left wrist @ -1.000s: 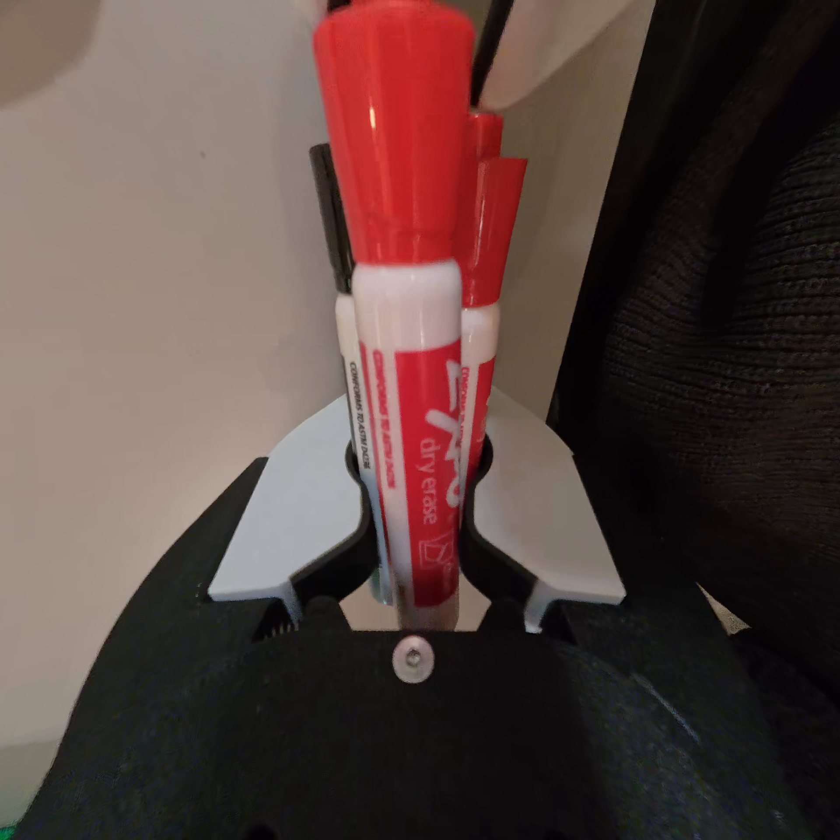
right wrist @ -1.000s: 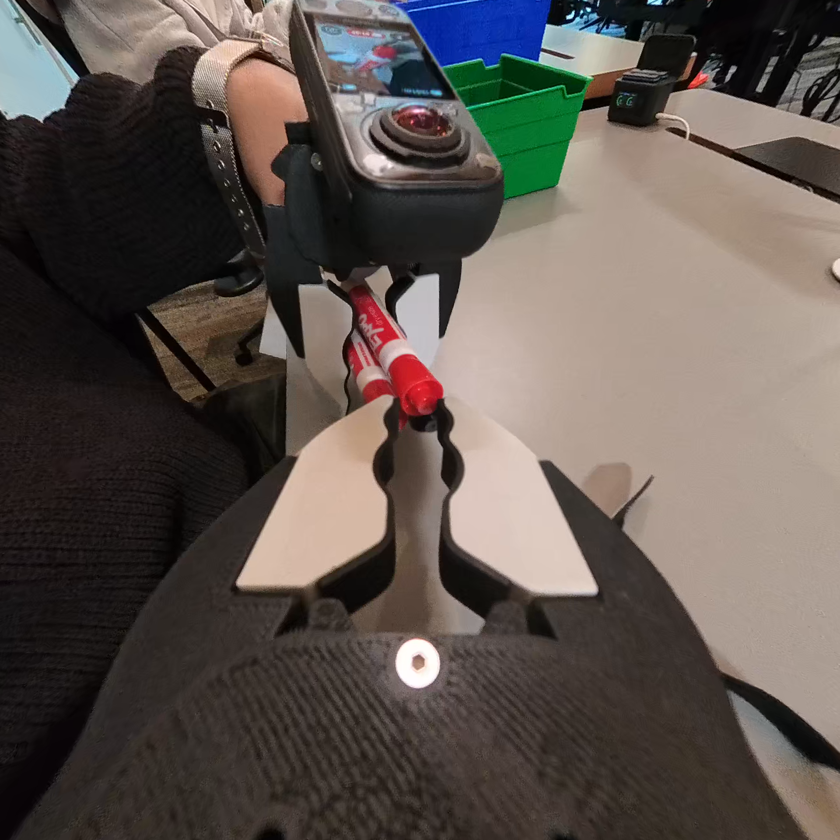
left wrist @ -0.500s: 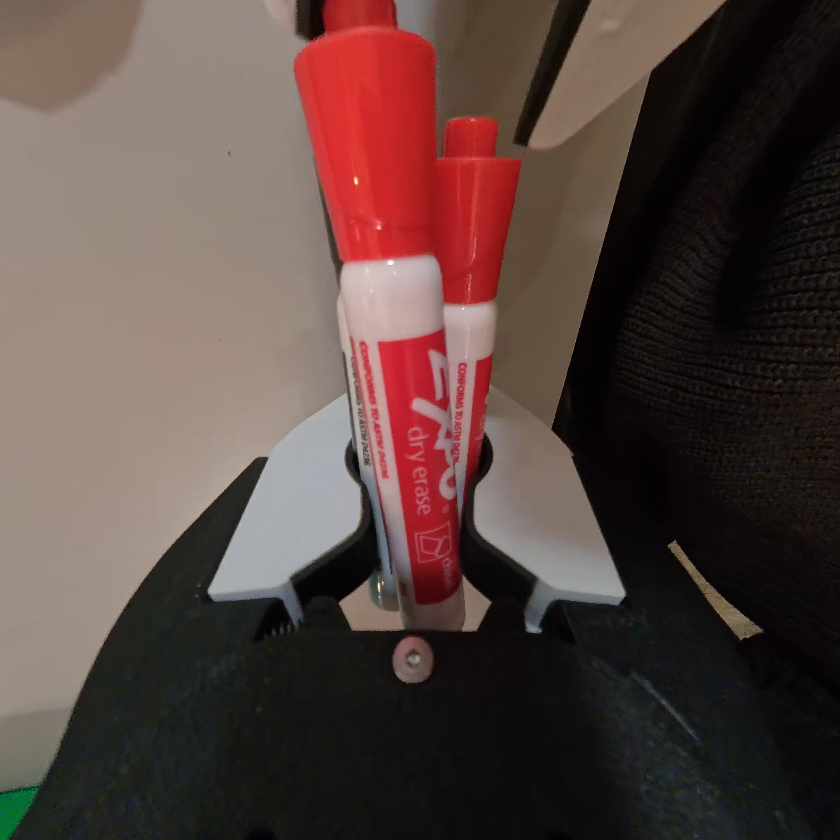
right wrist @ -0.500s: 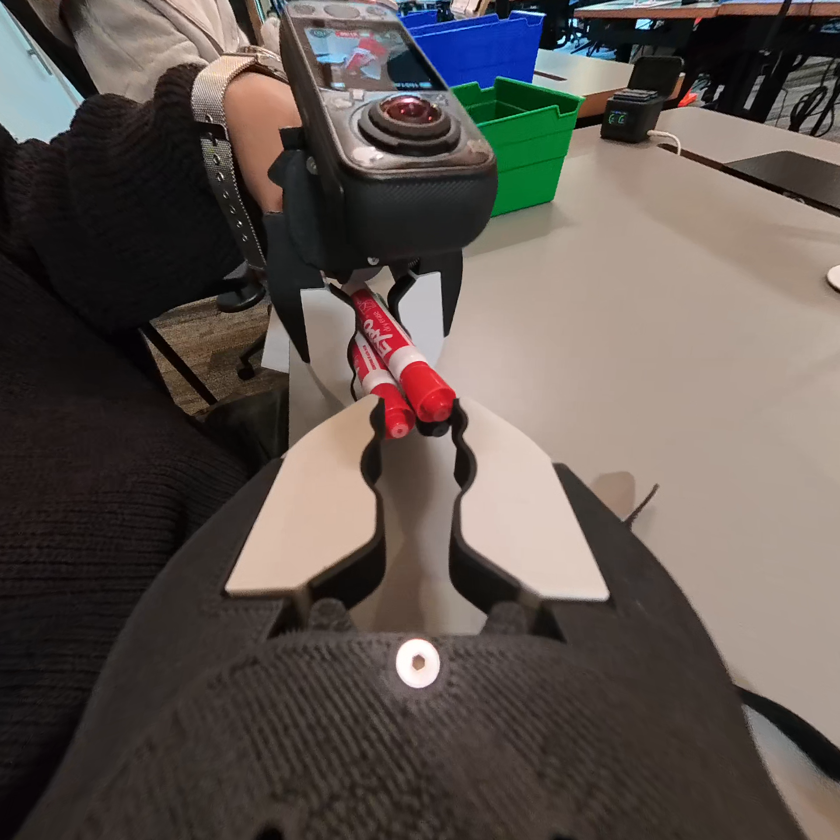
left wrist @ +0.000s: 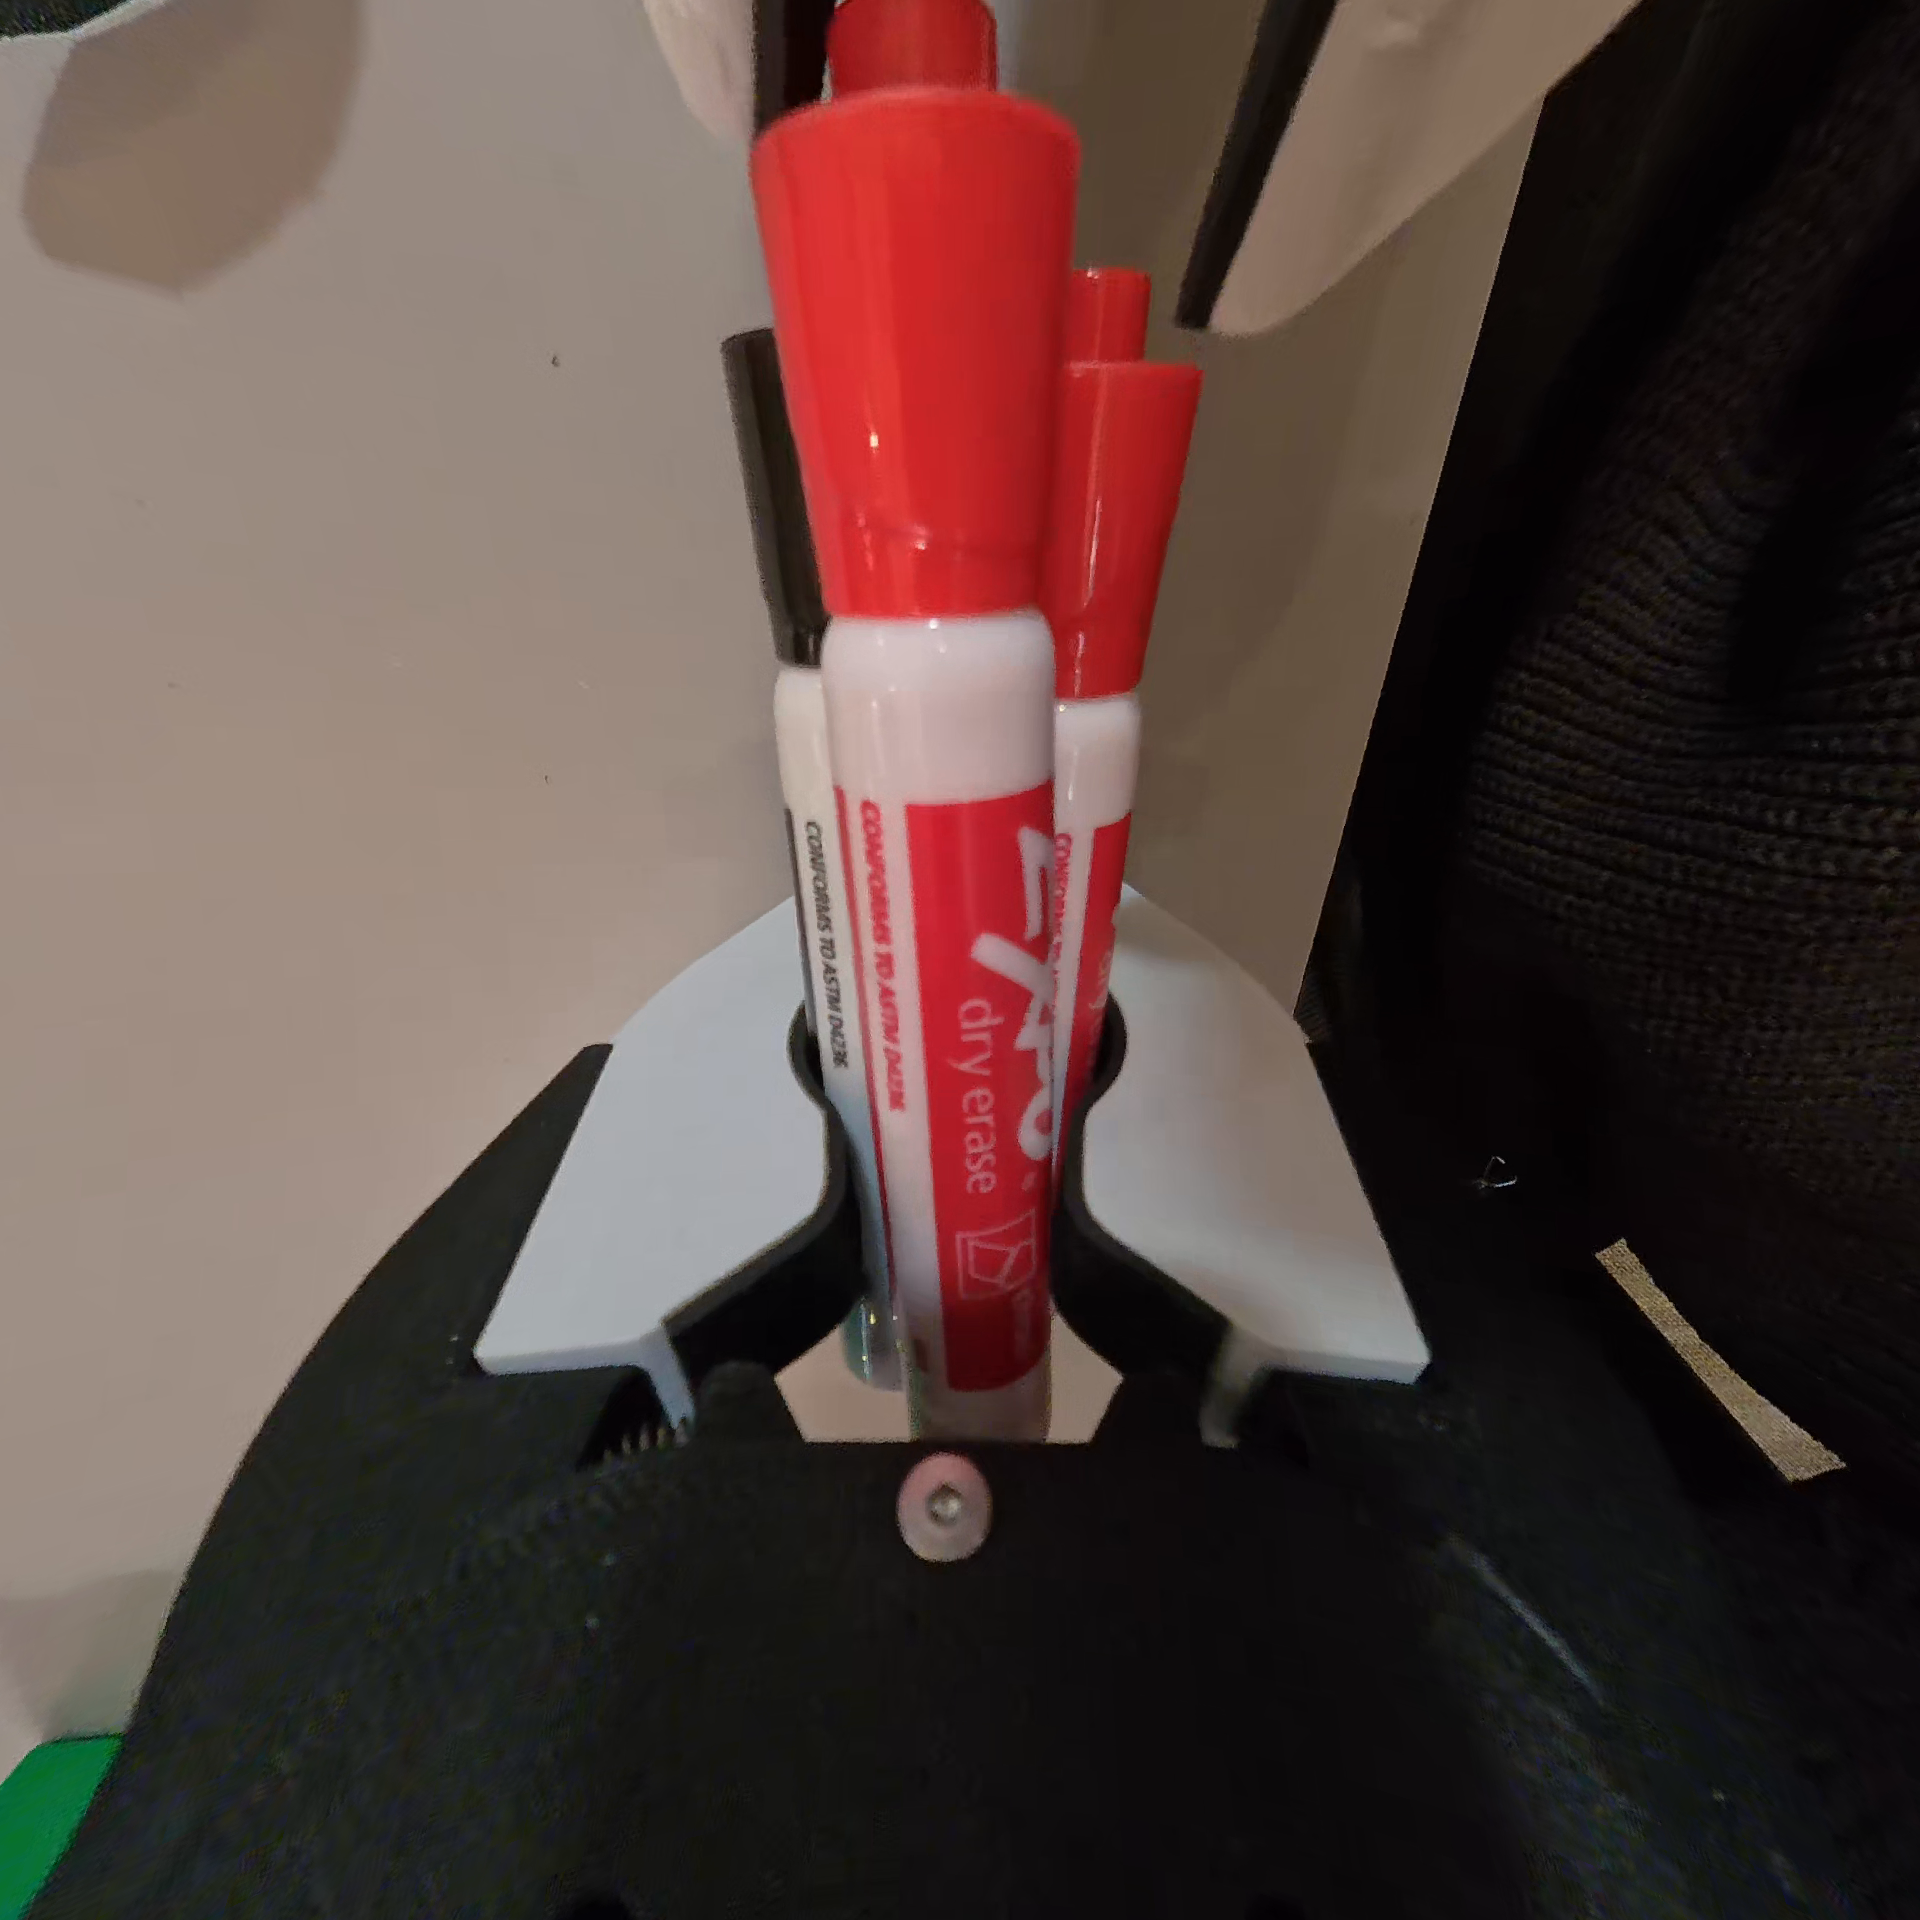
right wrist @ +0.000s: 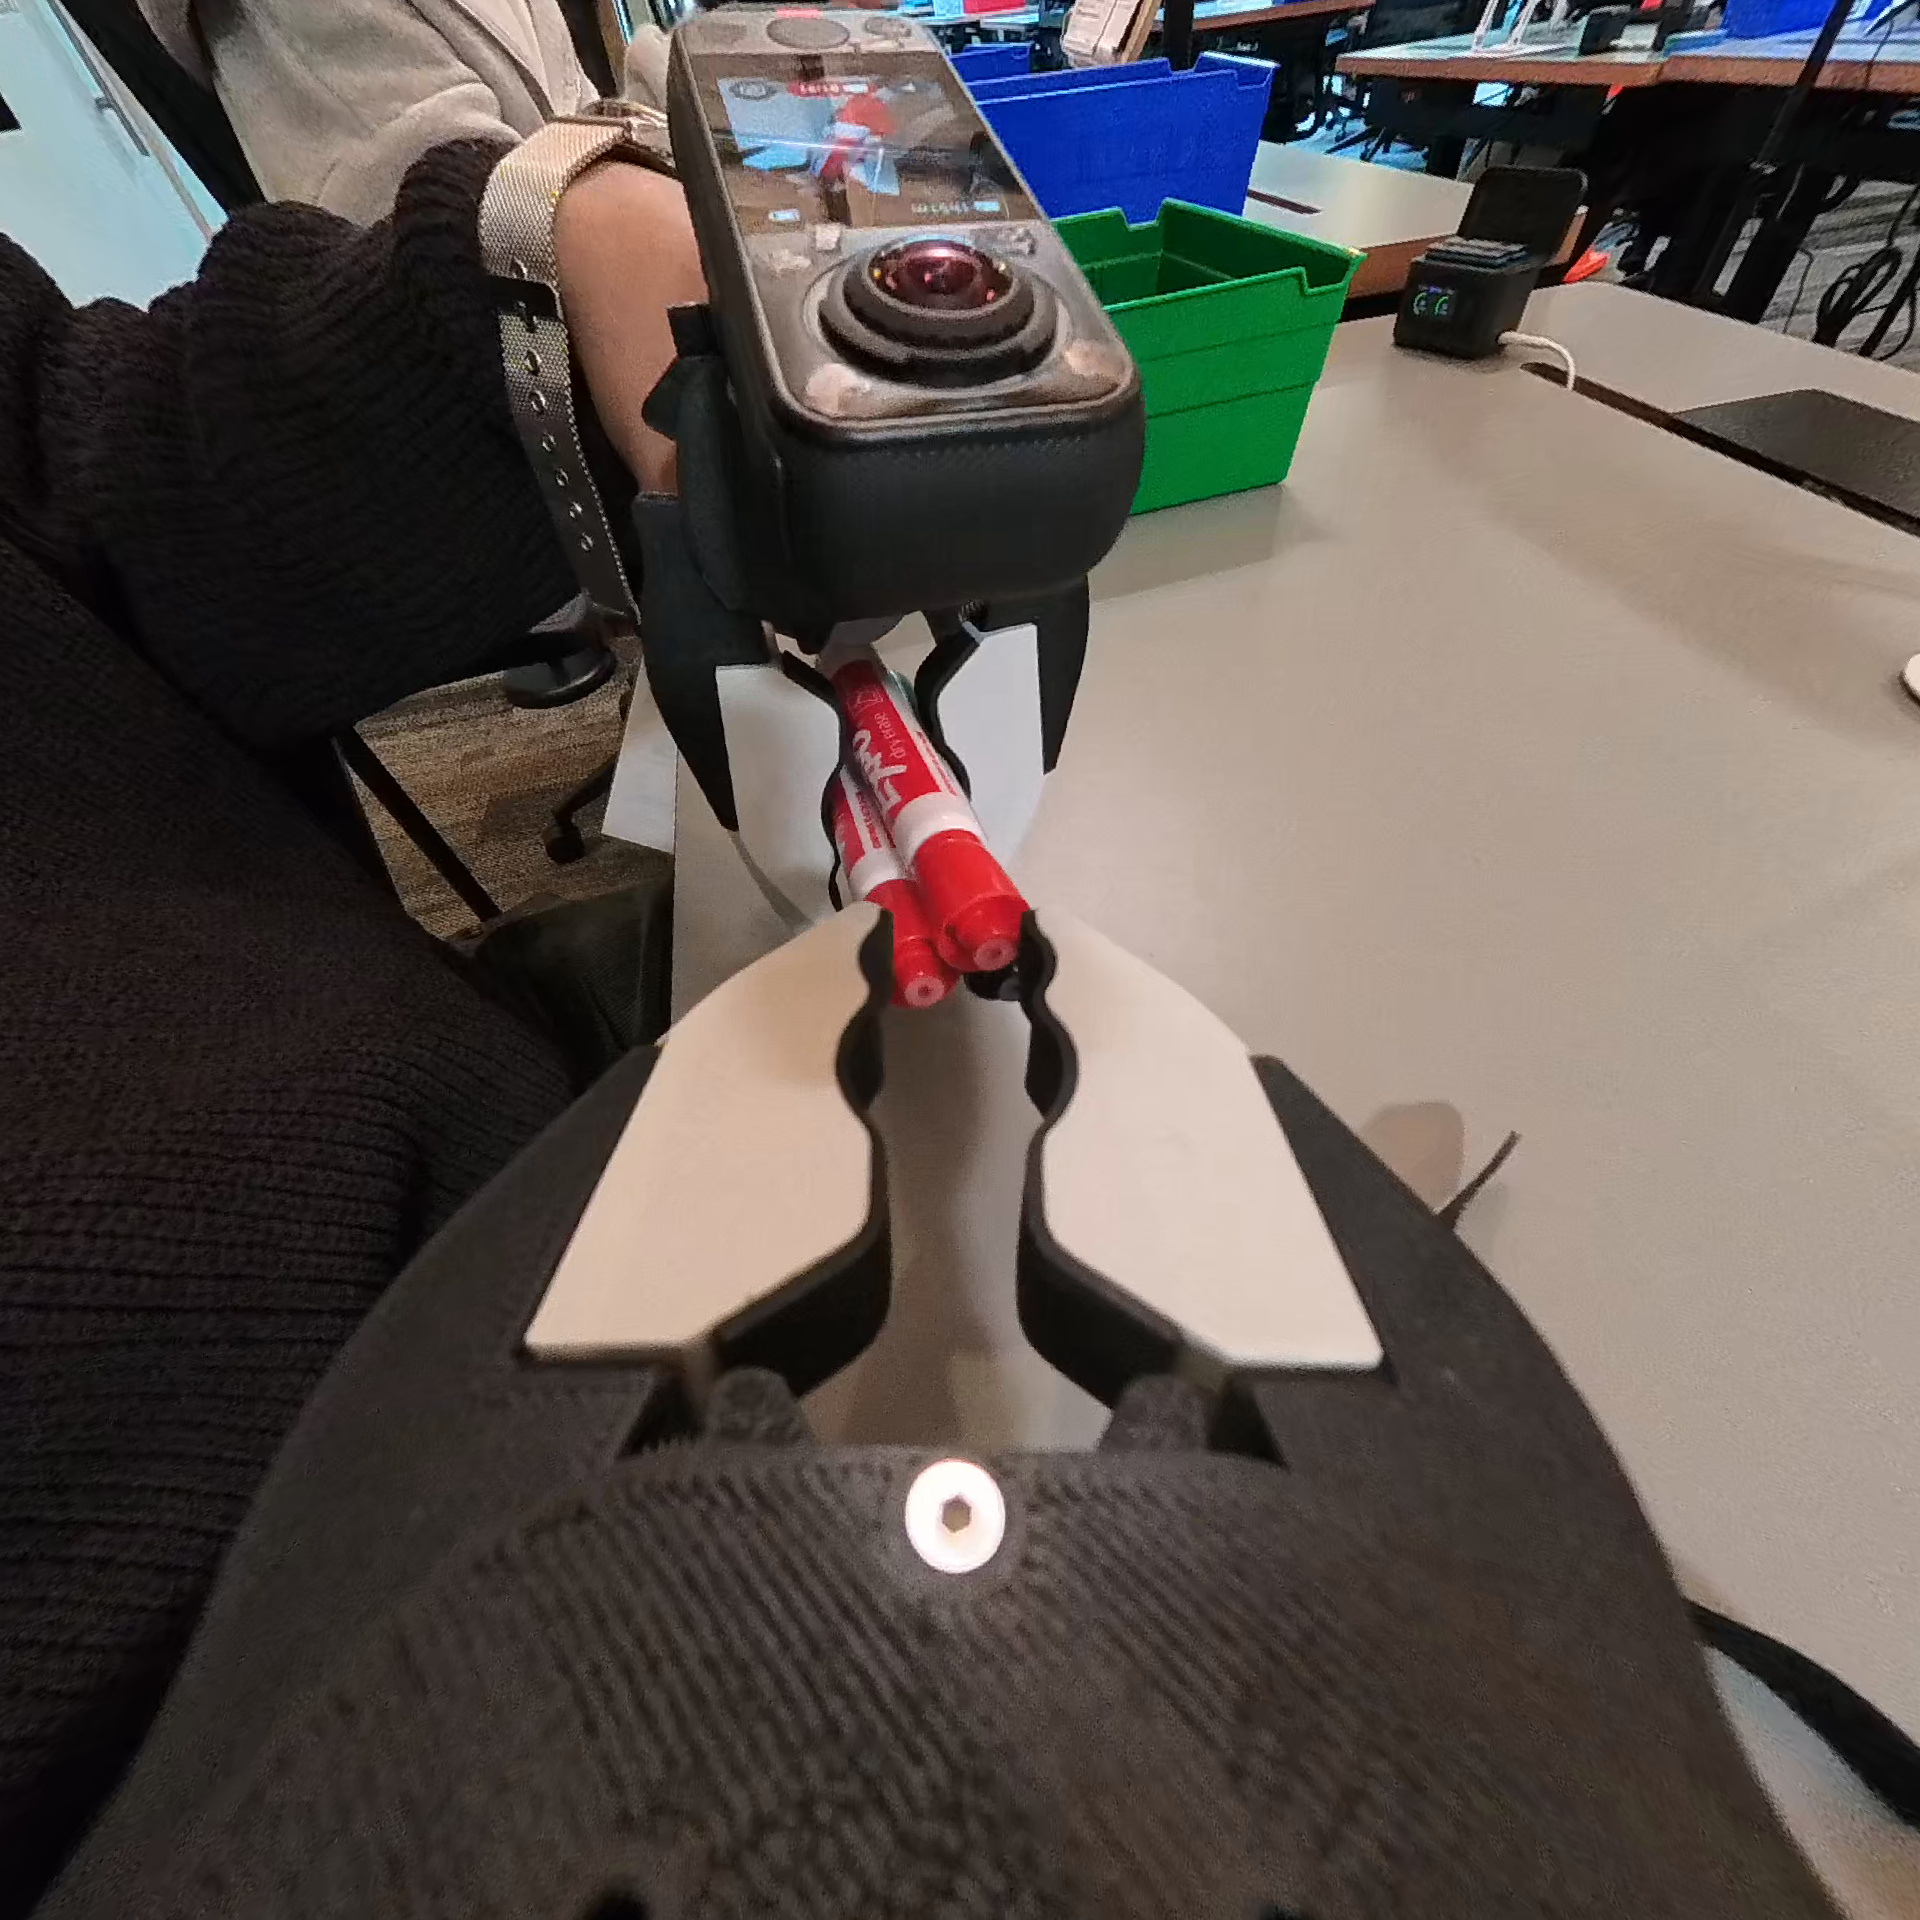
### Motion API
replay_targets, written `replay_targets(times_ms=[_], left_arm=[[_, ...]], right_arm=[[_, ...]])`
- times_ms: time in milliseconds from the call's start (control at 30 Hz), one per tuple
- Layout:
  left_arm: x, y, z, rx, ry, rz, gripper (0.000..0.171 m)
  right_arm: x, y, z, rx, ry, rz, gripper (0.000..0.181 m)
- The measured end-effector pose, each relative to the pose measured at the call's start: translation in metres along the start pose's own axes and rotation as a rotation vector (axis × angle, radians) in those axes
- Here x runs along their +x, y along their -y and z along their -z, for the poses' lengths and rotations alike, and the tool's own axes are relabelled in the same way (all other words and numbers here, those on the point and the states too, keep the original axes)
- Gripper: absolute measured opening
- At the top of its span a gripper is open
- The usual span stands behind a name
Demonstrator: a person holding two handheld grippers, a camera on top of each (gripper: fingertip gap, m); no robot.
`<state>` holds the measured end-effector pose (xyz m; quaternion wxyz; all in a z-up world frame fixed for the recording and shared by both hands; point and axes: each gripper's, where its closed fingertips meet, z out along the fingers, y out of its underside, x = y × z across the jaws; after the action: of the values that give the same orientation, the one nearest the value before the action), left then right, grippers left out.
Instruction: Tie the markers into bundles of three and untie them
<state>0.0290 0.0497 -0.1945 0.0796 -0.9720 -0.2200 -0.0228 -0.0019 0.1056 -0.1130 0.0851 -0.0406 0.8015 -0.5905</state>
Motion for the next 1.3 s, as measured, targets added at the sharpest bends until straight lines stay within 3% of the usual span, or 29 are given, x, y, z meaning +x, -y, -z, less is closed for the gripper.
replay_targets(times_ms=[333, 567, 700, 833, 967, 1067, 1200, 1300], left_arm=[[0.000, 0.001, -0.001, -0.003, -0.002, 0.000, 0.043], [0.000, 0.000, 0.002, 0.004, 0.004, 0.003, 0.043], [-0.002, -0.003, 0.004, -0.007, 0.015, 0.010, 0.044], [-0.006, -0.006, 0.008, 0.003, 0.027, 0.038, 0.044], [-0.011, -0.011, 0.011, -0.002, 0.032, 0.059, 0.044], [-0.018, -0.014, 0.013, -0.011, 0.042, 0.068, 0.044], [-0.026, -0.015, 0.014, -0.009, 0.033, 0.075, 0.044], [-0.031, -0.015, 0.014, -0.020, 0.034, 0.076, 0.044]], right_arm=[[0.004, -0.009, -0.001, -0.048, -0.025, 0.015, 0.027], [0.011, 0.006, 0.006, 0.042, -0.045, -0.030, 0.033], [0.036, 0.014, 0.020, 0.094, -0.175, -0.055, 0.035], [0.081, 0.015, 0.052, 0.161, -0.383, -0.220, 0.039], [0.107, -0.001, 0.082, 0.124, -0.576, -0.369, 0.037], [0.106, -0.020, 0.083, 0.053, -0.640, -0.480, 0.036], [0.085, -0.058, 0.056, -0.162, -0.631, -0.556, 0.066], [0.092, -0.075, 0.063, -0.268, -0.752, -0.493, 0.072]])
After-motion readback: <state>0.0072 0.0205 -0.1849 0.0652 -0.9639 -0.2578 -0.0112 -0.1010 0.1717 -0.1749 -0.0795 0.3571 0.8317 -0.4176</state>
